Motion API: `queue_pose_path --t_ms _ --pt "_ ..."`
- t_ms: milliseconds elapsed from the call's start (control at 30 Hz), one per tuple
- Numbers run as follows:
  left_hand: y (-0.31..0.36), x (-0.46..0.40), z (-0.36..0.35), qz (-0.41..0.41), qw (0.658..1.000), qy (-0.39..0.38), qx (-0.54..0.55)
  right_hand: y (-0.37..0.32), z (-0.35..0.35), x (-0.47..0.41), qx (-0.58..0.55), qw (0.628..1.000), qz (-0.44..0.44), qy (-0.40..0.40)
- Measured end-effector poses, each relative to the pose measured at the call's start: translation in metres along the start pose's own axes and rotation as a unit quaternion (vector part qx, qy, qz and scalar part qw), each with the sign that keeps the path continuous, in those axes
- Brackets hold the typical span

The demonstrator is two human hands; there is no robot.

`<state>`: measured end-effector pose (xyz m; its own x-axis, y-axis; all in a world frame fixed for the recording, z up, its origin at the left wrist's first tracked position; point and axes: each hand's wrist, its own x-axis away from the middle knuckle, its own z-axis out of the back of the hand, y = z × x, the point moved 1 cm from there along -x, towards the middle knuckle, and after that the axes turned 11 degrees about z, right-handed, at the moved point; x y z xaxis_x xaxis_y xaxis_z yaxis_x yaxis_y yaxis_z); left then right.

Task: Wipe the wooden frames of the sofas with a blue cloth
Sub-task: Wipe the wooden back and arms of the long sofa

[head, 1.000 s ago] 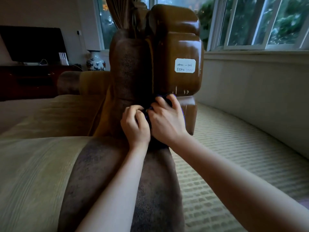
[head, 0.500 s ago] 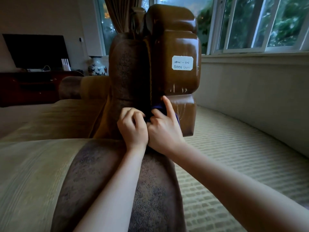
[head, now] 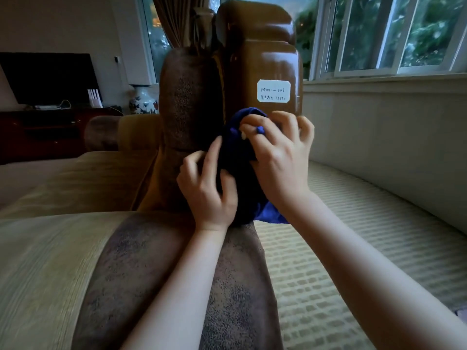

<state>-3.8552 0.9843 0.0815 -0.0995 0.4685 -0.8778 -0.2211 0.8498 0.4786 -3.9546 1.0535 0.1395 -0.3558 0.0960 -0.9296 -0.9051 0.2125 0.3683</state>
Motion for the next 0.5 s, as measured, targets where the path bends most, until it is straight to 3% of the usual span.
queue_pose_path --t_ms 100,233,300,433,500 --pt "0.005 0.003 -0.002 -0.015 0.999 -0.013 -0.03 0.02 0.006 0.025 -0.002 0.993 -0.121 -0.014" --pt "0.011 0.004 -0.012 -0.053 0.997 -0.022 -0.052 0.022 0.013 0.031 -0.099 0.94 -0.324 -0.043" --pt "0.01 0.005 -0.012 -0.046 0.997 -0.017 -0.053 -0.005 0.008 0.019 -0.111 0.937 -0.324 -0.061" --pt "0.002 0.003 -0.005 0.069 0.996 0.038 -0.037 -0.043 -0.007 0.002 -0.05 0.959 -0.261 -0.095" --pt "0.0 0.003 -0.005 0.058 0.997 0.042 -0.041 -0.031 -0.005 0.007 -0.041 0.967 -0.223 -0.113"
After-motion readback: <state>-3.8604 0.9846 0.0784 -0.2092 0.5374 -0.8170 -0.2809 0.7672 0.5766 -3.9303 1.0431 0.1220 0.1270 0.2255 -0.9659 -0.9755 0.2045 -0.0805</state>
